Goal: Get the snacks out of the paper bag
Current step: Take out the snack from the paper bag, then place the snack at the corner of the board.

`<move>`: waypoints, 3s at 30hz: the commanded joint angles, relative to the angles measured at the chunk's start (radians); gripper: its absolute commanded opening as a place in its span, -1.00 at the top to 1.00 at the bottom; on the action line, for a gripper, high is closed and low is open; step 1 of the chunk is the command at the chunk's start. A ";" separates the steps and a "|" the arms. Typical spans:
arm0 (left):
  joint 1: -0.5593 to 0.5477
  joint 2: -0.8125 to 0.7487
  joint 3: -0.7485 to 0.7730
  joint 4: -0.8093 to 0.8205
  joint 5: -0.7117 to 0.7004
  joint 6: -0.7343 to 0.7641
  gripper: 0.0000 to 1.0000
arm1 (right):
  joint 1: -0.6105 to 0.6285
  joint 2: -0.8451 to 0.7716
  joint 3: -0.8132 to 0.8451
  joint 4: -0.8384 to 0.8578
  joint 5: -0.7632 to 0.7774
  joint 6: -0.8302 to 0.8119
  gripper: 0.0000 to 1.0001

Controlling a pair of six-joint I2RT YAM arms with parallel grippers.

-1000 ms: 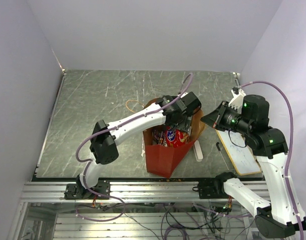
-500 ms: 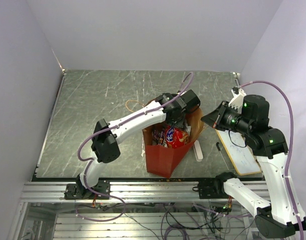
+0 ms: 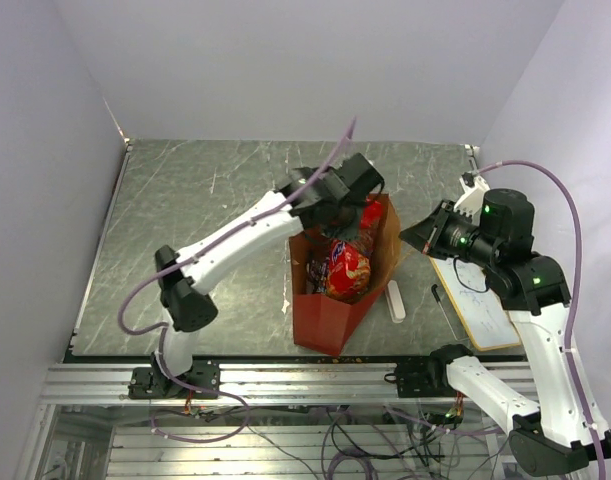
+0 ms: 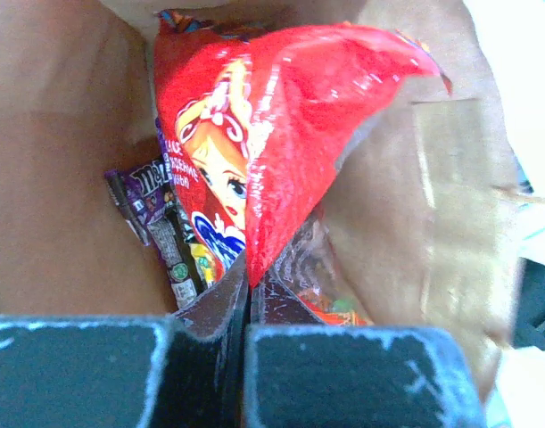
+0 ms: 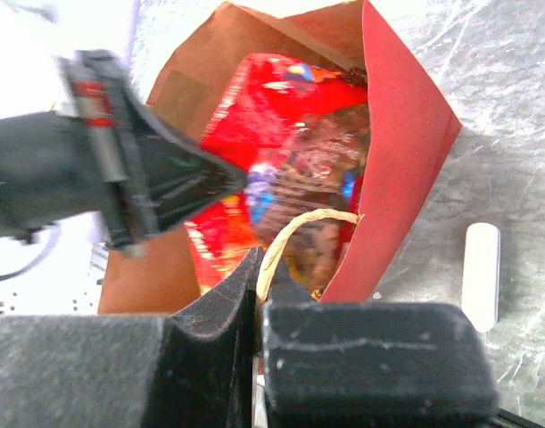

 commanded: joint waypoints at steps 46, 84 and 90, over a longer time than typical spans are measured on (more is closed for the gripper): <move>0.456 -0.452 0.233 0.095 -0.501 -0.090 0.86 | 0.164 0.034 0.028 0.041 0.122 -0.204 1.00; 1.212 0.075 -0.316 0.543 -0.002 -0.654 0.86 | 0.168 0.188 0.152 -0.094 0.484 -0.086 1.00; 1.211 0.263 -0.153 0.580 0.039 -0.698 0.86 | 0.167 0.201 0.146 -0.092 0.492 -0.042 1.00</move>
